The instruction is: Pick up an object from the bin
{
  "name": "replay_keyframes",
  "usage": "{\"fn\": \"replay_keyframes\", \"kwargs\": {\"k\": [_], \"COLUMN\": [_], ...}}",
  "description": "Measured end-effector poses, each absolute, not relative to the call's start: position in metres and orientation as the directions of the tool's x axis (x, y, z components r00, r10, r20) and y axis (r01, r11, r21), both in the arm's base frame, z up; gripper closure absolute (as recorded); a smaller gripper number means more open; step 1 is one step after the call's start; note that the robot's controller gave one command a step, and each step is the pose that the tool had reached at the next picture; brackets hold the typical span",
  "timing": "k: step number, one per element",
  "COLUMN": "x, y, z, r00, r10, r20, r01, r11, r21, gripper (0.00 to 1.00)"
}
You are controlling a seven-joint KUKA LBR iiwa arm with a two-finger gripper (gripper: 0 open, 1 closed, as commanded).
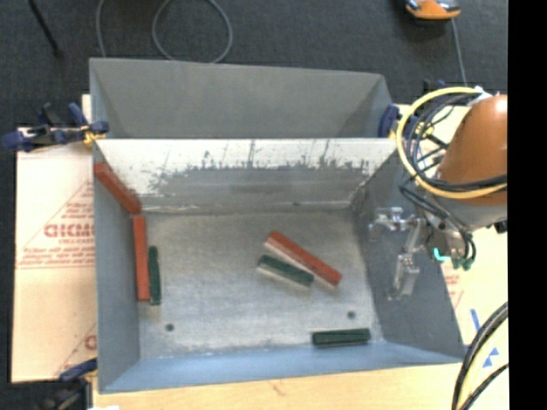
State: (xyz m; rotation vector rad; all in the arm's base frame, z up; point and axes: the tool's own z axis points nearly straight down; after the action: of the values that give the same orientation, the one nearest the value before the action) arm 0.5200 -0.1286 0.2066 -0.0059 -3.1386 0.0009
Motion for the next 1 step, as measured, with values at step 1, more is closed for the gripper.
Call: {"fn": "replay_keyframes", "kwargs": {"k": [1], "x": [0.5597], "y": [-0.1062], "z": [0.0689], "r00": [-0.973], "r10": [-0.230], "r20": [-0.004], "r01": [-0.230], "r11": [0.973], "r21": [-0.002], "gripper": [0.00]}}
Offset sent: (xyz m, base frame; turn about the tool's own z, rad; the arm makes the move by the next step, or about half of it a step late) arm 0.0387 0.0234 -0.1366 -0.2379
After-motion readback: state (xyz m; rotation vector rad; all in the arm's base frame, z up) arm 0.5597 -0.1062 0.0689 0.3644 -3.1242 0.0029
